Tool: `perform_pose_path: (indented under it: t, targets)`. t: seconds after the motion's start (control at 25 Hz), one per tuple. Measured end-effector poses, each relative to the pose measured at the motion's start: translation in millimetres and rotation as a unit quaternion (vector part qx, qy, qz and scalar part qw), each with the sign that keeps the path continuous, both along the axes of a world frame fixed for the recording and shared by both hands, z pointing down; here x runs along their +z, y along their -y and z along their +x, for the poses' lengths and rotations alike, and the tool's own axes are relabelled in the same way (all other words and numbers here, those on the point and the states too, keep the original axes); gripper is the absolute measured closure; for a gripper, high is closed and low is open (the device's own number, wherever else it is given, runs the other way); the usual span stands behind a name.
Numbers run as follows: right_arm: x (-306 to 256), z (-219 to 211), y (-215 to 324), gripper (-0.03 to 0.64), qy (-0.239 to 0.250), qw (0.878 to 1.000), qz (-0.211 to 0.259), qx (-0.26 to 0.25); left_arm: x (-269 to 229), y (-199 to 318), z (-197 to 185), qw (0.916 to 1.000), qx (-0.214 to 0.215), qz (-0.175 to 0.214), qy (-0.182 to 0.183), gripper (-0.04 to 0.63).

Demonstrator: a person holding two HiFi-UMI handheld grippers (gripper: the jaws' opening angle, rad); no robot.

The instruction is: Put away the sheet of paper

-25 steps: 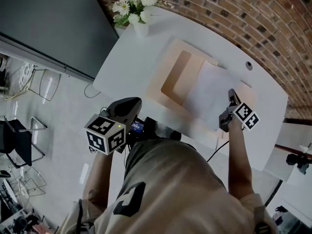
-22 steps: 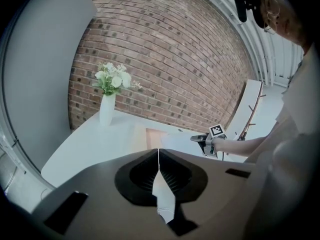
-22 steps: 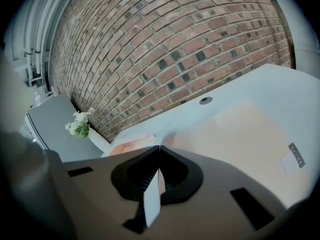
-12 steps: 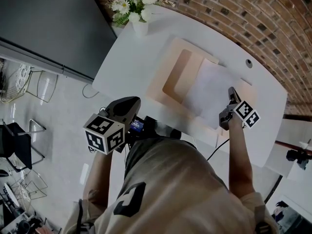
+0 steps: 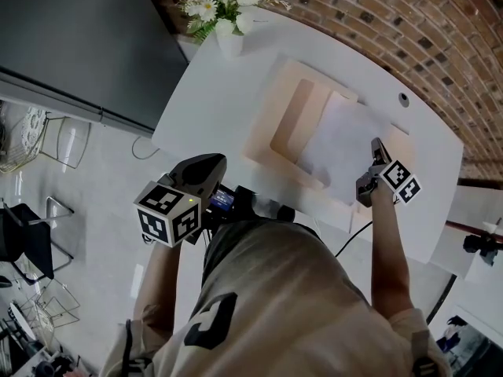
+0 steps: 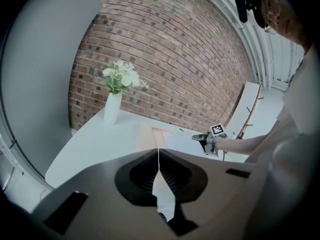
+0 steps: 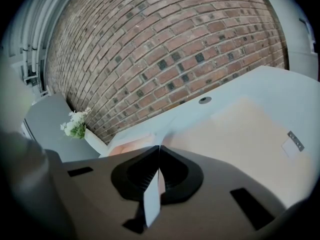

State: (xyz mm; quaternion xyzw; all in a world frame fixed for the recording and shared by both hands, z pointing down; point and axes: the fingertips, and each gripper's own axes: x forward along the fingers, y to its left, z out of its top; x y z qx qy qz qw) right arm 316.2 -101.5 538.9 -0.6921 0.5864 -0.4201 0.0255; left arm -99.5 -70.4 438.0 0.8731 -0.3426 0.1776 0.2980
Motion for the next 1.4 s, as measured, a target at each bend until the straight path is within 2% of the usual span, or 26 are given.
perform_pose_path:
  t: [0.68, 1.4]
  targets:
    - [-2, -10, -8, 0.594, -0.008, 0.999, 0.001, 0.032, 2, 9, -18, 0.9991, 0.043, 0.0, -0.002, 0.575]
    - [-5, -28, 0, 0.594, -0.005, 0.999, 0.014, 0.044, 9, 7, -44, 0.9989, 0.047, -0.006, -0.004, 0.575]
